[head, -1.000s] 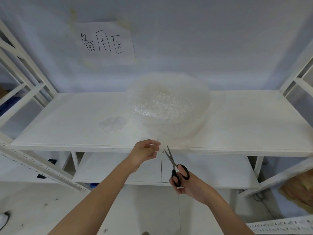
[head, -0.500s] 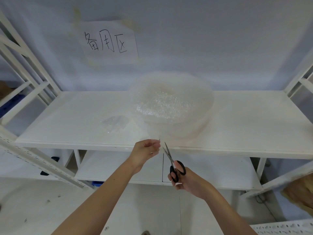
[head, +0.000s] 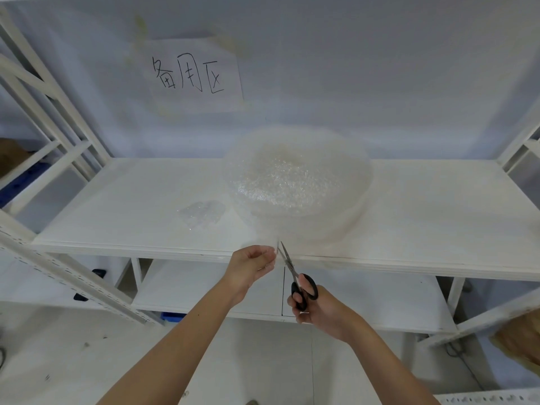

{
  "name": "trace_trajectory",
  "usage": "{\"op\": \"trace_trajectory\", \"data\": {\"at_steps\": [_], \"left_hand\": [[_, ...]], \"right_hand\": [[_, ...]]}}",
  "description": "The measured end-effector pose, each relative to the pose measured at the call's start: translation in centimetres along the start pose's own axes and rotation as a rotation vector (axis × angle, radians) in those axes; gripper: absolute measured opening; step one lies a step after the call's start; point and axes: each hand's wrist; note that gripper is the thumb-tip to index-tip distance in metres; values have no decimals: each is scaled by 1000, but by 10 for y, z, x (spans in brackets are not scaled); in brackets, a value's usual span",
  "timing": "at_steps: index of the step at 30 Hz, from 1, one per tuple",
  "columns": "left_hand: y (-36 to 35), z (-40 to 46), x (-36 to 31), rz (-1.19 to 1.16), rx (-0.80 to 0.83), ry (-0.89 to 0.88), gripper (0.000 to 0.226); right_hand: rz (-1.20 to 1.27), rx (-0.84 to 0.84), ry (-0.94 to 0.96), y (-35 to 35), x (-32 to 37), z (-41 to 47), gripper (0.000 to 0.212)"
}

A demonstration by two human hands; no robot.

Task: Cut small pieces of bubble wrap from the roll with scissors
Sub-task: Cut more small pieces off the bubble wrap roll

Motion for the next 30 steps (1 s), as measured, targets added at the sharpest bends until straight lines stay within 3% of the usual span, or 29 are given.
{"op": "trace_trajectory", "data": {"at_steps": [9,30], "left_hand": [[2,2,1,14,-15,-8,19],[-4,-2,-5,63,32,-26,7]], "right_hand": [[19,-21,40,-1,1,1,43],[40,-25,50,-1,14,-1,44]]}}
Point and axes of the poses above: each hand's wrist, its own z-axis towards the middle knuckle, its own y-axis out of the back of the hand, x = y × z, and after that the axes turned 12 degrees about x, right-handed
